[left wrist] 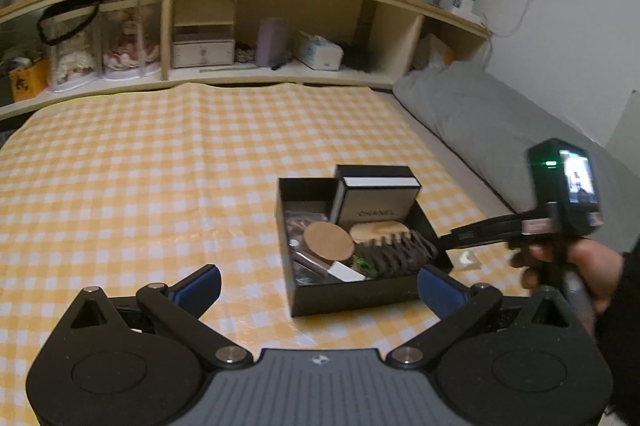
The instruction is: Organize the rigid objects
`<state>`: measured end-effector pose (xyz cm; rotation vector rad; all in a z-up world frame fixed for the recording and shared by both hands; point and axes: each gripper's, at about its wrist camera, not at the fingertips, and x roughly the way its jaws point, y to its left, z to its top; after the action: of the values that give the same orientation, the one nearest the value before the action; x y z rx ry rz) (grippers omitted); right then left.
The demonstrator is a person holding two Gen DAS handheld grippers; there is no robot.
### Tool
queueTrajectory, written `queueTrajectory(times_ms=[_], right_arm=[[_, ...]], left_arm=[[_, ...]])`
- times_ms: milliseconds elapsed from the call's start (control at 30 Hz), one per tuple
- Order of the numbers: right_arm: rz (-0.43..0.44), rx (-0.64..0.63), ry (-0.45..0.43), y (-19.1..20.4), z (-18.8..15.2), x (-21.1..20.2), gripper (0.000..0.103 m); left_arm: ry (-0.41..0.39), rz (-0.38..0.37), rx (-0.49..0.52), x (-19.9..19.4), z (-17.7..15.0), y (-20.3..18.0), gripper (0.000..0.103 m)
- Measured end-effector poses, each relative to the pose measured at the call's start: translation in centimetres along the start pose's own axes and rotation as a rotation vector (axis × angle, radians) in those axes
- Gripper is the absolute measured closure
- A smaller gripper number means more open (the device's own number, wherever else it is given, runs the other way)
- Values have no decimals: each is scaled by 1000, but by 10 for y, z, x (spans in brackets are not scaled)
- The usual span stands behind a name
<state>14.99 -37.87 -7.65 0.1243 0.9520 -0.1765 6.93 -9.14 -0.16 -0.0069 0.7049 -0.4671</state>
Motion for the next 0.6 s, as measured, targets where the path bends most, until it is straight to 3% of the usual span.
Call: queueTrajectory(times_ms=[33, 200, 267, 333, 467, 600], right_arm=[[-11, 3, -15, 1, 0, -7, 74], [-49, 19, -101, 8, -3, -52, 65], [-26, 39, -126, 9, -7, -69, 48], [3, 52, -137, 11, -11, -86, 41], [-20, 35, -175, 23, -26, -116, 22], [2, 69, -204, 28, -45, -141, 17]], left_arm=[[-3, 4, -2, -1, -1, 2, 0], [-17, 7, 10, -8, 0, 4, 0], [-20, 9, 16, -11, 0, 4, 0], [-25, 7, 17, -15, -1, 5, 0], [-44, 18, 22, -23, -2, 5, 0], [-63, 20, 46, -33, -4, 3, 0]])
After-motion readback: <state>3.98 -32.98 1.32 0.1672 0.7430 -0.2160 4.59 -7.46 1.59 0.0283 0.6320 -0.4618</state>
